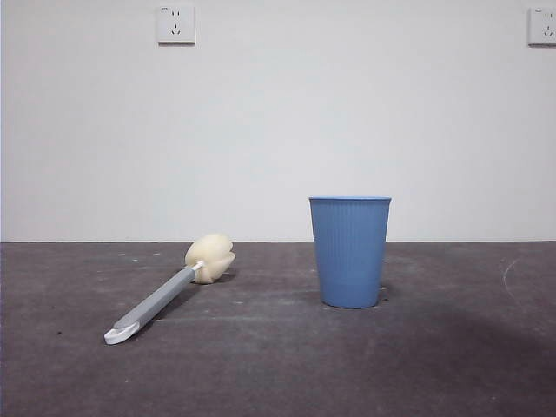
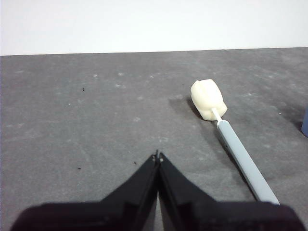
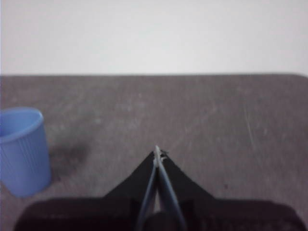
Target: Pick up the cup brush,pick up the cup,insert the brush into the cup,clean the cup,put the cup brush back,put the cup back to the fixed position on the table
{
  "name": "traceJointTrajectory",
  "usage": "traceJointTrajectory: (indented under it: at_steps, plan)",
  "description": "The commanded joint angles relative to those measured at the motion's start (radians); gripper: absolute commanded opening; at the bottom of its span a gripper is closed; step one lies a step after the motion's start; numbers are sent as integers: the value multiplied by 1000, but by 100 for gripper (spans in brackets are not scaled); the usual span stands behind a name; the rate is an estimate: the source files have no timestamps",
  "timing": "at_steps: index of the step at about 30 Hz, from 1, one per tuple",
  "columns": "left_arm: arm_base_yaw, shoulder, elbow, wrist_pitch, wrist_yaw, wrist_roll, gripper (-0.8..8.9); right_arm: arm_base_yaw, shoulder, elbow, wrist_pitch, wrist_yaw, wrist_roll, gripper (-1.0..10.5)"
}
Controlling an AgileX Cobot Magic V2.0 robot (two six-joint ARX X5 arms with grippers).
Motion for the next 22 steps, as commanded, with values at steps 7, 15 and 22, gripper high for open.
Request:
traceJointTrajectory:
  at_steps: [7,15,22]
  plan:
    - [2,-2,-14,6,-1,-6,-3,-1,-4,-83,10,-9,55,1]
    - [2,-2,-14,6,-1,-6,-3,0,-4,-83,9,-26,54,1]
    - [2,-2,-14,6,-1,-6,-3,1,-4,-83,15,-23,58,1]
